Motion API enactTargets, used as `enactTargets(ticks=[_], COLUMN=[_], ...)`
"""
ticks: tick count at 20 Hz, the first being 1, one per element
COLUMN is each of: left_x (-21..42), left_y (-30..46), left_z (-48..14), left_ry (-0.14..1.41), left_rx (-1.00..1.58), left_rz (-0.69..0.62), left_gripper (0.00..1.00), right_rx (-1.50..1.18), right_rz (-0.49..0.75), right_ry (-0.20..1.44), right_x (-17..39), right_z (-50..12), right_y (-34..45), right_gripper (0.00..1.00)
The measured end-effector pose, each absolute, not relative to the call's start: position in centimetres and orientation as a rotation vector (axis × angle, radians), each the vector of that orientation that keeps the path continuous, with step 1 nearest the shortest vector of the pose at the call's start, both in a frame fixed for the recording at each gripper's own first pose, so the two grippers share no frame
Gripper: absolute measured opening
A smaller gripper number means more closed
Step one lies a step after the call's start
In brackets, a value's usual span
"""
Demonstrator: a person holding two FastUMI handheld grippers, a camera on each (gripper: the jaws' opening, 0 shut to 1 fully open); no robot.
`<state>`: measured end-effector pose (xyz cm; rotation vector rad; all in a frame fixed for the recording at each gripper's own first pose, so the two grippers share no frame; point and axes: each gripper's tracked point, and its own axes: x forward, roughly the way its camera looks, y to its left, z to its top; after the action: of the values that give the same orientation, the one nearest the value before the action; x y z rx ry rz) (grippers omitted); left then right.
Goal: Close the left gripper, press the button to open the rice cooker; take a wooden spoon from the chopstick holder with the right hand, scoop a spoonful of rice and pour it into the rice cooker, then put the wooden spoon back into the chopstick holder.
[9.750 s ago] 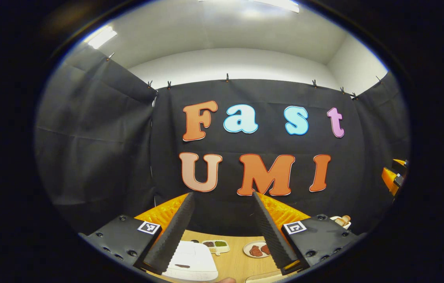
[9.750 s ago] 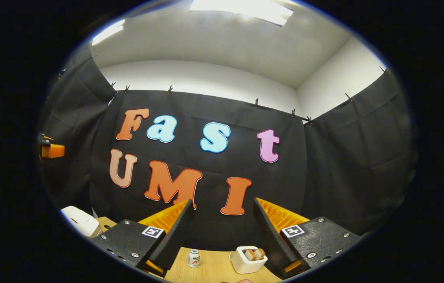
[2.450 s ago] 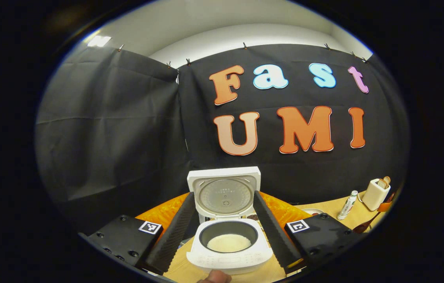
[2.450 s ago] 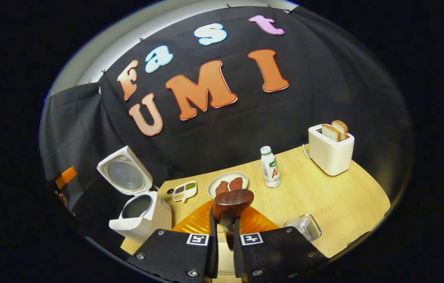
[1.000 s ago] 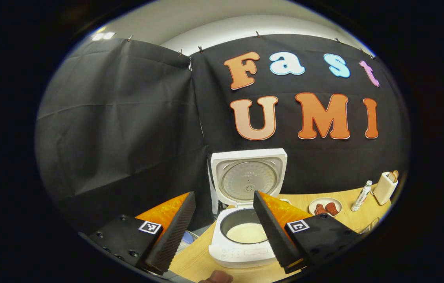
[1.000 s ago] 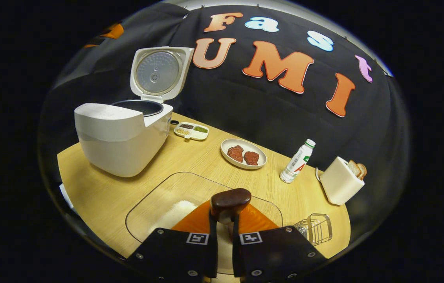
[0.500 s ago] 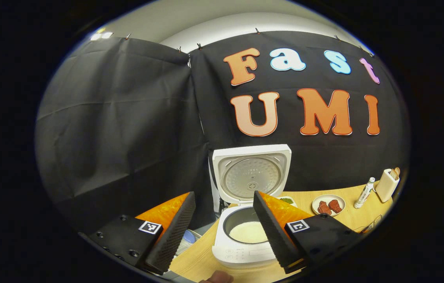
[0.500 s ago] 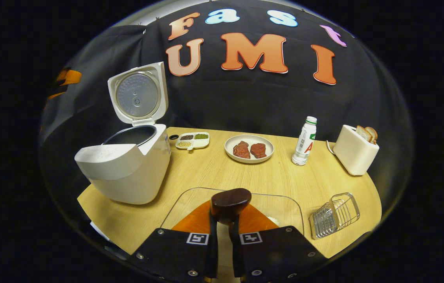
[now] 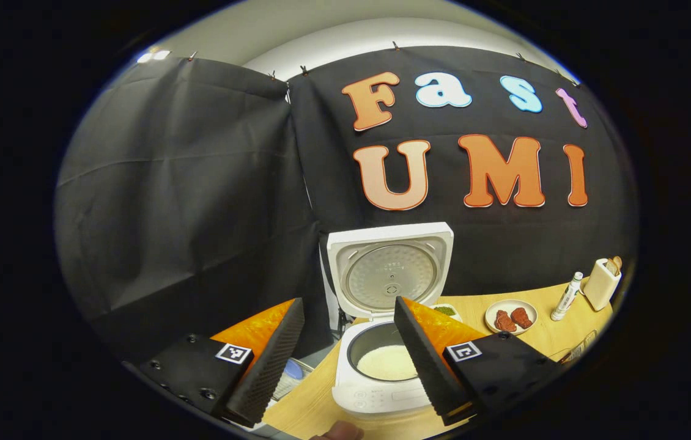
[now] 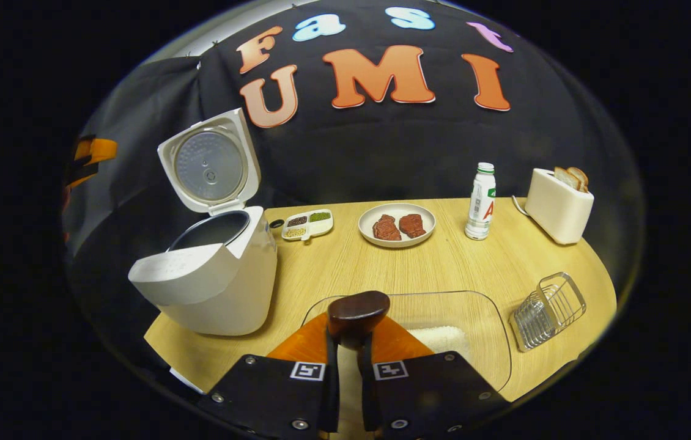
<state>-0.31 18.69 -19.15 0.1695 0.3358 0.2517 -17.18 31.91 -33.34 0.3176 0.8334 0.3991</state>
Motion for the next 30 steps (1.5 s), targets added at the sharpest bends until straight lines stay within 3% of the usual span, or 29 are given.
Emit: enactTargets(ticks=[19, 20, 21, 24, 25, 30], left_x=[0.0, 0.1, 0.0, -0.1, -0.2, -0.2], left_y=[19.0, 18.8, 18.7, 18.2, 18.1, 17.3], left_z=[-19.5, -19.5, -19.4, -19.2, -19.1, -18.8], left_ry=[0.346, 0.345, 0.345, 0.341, 0.339, 0.329], left_rx=[0.167, 0.167, 0.168, 0.170, 0.170, 0.170], left_rz=[0.191, 0.188, 0.187, 0.183, 0.182, 0.181], left_gripper=[1.00, 1.00, 1.00, 1.00, 1.00, 1.00], right_rx=[0.880, 0.912, 0.937, 1.055, 1.095, 1.228], right_rz=[0.171, 0.165, 0.158, 0.122, 0.110, 0.081], right_ry=[1.025, 1.033, 1.042, 1.077, 1.086, 1.099], right_x=[-16.3, -16.2, -16.3, -16.4, -16.4, -16.7], right_z=[-35.2, -35.4, -35.7, -36.3, -36.5, -36.8], right_y=[30.0, 29.9, 29.6, 29.2, 28.8, 27.3], right_gripper=[0.14, 0.10, 0.14, 0.10, 0.14, 0.14])
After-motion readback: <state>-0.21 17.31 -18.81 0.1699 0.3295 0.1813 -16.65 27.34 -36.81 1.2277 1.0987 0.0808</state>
